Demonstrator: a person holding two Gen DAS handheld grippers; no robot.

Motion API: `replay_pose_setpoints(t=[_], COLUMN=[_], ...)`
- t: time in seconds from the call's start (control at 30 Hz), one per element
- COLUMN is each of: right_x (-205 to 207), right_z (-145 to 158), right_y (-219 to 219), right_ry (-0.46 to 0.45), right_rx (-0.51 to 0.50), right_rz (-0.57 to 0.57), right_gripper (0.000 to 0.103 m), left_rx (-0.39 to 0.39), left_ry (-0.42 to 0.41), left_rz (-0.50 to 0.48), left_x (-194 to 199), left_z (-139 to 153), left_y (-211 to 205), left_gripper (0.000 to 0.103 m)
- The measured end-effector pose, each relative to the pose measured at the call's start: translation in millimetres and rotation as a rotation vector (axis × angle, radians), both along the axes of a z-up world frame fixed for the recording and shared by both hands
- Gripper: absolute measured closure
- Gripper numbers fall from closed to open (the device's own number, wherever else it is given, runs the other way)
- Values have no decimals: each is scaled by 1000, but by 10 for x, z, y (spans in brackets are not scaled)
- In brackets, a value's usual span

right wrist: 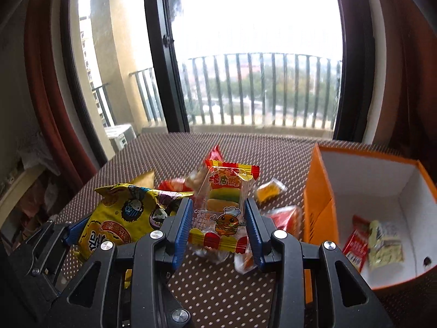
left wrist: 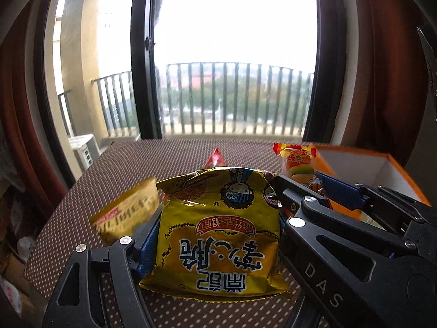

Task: Organize snacks
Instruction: 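Grasp the yellow chip bag with the left tool while the right tool grasps the candy packet, then carry both snacks into the white box and open both tools to release them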

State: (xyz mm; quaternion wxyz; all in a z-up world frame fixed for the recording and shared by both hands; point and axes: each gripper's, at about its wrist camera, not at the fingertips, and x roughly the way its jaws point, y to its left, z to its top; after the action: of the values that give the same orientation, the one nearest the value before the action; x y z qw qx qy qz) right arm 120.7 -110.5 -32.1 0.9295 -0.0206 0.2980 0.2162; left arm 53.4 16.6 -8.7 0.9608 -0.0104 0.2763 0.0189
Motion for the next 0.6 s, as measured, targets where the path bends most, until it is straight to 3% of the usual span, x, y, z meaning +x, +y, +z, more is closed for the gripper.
replay_pose_setpoints(t=[0.23,0.6], right_x=[54,262], right_z=[211,405], right_y=[-220,-671], right_ry=[-62,-126], right_rx=[31,56], right_rz=[-43,-130], right_gripper=[61,61], left_rx=[25,27], left_ry=[-54,-114], left_rz=[-57,-144], left_x=[95,366], left_z=[215,327], left_y=[-255,-548], left_gripper=[27,27])
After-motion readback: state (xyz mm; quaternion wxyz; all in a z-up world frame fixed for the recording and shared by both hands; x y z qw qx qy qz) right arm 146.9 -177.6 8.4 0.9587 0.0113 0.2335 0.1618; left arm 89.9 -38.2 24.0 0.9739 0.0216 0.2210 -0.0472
